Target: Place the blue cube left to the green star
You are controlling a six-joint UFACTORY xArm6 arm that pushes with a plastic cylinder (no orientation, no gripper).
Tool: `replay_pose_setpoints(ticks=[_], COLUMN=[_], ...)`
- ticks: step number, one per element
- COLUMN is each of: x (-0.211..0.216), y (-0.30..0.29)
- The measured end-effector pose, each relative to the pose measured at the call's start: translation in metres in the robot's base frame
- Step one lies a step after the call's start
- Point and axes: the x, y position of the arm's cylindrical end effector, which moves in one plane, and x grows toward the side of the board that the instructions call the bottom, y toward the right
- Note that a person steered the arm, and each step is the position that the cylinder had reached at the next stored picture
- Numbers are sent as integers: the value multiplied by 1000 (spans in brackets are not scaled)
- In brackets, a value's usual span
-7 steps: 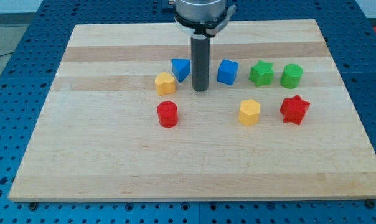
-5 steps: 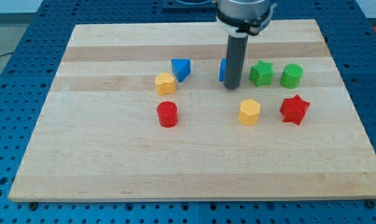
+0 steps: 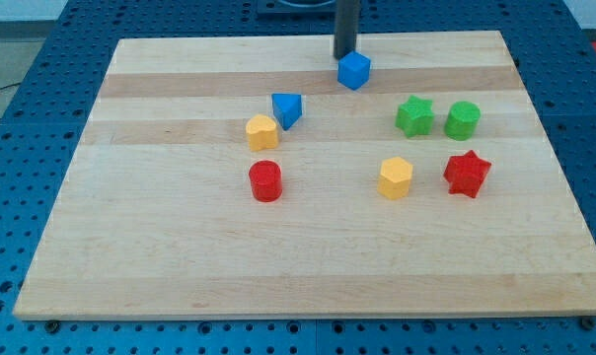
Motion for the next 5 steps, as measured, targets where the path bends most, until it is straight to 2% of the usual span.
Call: replay_pose_setpoints(ticks=[1, 2, 3, 5], x=[30, 13, 27, 26], y=[0, 12, 13, 76])
